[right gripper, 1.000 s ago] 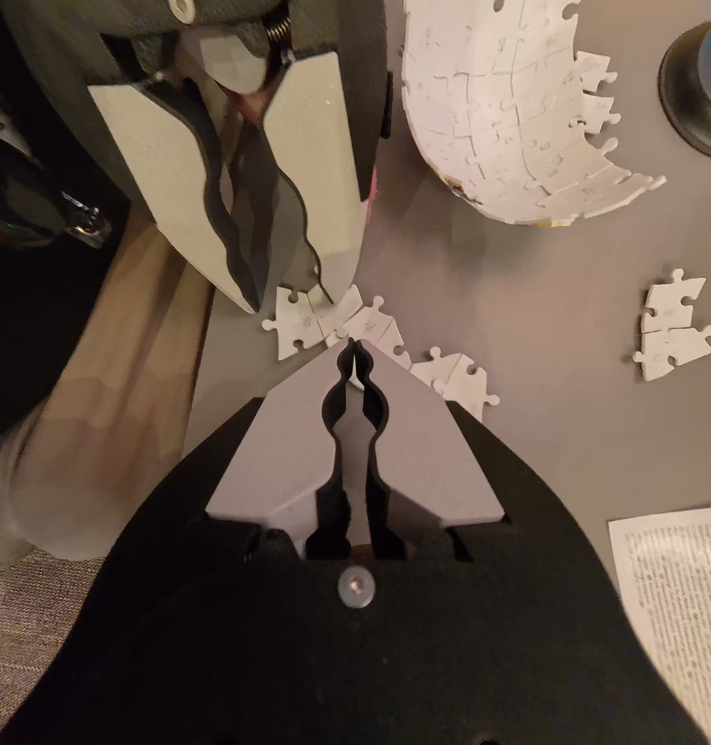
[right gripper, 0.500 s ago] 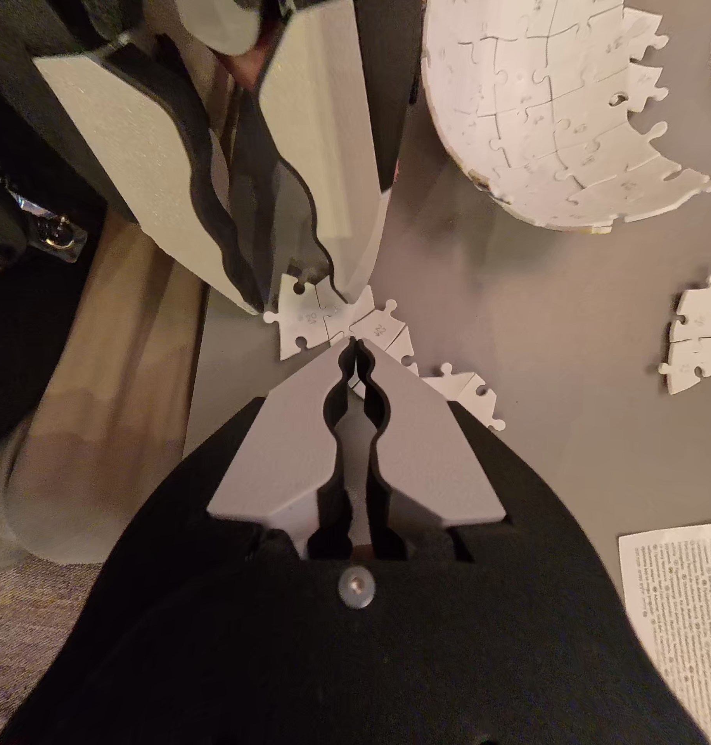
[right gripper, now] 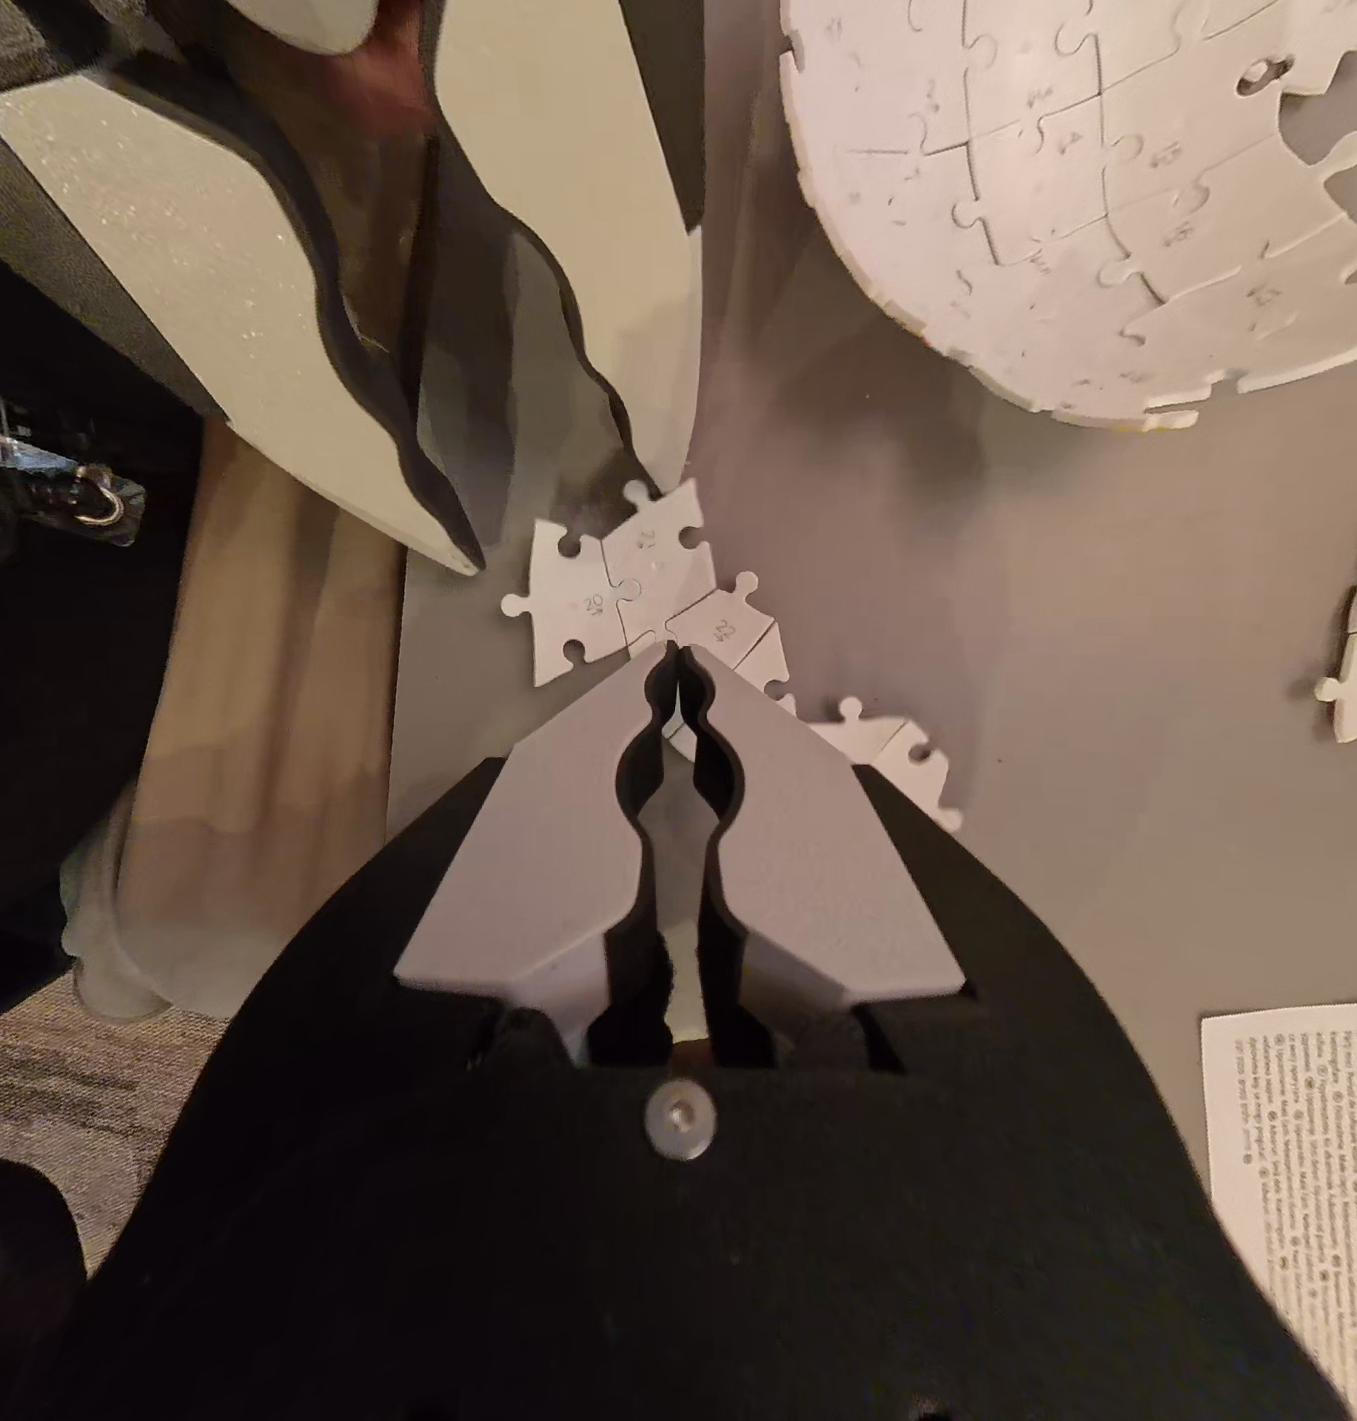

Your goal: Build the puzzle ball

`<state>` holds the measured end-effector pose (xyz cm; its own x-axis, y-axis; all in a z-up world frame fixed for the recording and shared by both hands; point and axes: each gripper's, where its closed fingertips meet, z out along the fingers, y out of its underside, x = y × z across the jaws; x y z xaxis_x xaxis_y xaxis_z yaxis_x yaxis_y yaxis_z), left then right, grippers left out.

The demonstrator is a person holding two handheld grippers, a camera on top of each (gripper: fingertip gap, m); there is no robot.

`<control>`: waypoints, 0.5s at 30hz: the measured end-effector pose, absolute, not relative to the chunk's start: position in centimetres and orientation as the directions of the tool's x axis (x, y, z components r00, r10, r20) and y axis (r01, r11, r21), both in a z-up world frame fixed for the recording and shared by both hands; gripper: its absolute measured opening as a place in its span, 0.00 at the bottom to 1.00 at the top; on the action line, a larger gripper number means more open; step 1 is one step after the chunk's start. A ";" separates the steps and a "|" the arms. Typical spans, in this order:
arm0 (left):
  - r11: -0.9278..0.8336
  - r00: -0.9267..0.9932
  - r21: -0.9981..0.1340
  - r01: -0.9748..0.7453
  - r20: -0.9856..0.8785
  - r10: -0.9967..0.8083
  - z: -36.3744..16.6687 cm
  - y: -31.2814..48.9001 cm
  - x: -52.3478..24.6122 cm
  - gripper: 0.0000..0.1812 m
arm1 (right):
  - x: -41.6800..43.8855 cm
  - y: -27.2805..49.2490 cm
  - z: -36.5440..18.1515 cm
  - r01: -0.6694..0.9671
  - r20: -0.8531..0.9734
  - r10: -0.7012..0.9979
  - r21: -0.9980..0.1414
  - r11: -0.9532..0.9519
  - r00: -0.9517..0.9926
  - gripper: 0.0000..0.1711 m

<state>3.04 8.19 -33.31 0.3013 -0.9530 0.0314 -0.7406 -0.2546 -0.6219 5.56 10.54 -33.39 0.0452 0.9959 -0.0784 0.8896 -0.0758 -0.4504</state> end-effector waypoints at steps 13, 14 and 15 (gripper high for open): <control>-0.242 0.312 -0.636 -0.733 0.001 -0.950 -33.5 8.8 3.0 0.25 | 5.5 10.5 -33.3 0.871 -0.104 0.992 -0.476 -0.119 0.078 0.00; -0.243 0.313 -0.637 -0.731 0.004 -0.950 -33.5 8.8 3.0 0.25 | 5.4 10.5 -33.2 0.863 -0.107 0.991 -0.489 -0.126 0.085 0.00; -0.244 0.313 -0.637 -0.732 0.003 -0.950 -33.5 8.8 2.9 0.25 | 5.3 10.6 -33.1 0.857 -0.105 0.990 -0.499 -0.131 0.090 0.00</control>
<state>2.94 8.78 -33.50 0.3134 -0.9496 0.0034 -0.7316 -0.2437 -0.6367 5.31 10.55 -33.12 0.0895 0.9904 -0.1054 0.8568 -0.1306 -0.4988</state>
